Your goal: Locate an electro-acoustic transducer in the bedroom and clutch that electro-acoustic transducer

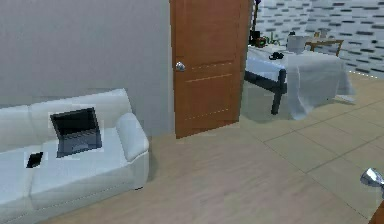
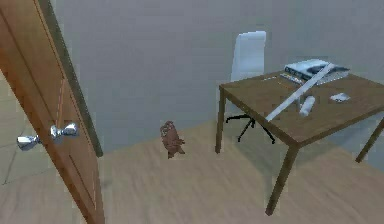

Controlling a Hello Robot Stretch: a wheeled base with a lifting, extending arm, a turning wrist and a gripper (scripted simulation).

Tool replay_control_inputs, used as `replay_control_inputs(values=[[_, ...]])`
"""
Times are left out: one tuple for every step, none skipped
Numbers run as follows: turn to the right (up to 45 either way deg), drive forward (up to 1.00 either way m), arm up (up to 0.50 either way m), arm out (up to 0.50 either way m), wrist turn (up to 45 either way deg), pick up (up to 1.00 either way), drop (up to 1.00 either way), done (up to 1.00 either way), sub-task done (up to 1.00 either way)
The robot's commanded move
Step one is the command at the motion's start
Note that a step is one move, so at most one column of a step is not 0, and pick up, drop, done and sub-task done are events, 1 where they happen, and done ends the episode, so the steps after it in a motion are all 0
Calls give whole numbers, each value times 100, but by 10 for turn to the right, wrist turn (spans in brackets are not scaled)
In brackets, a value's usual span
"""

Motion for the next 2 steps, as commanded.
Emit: replay_control_inputs(values=[[60,0,0,0,0,0,0,0,0],[0,60,0,0,0,0,0,0,0]])
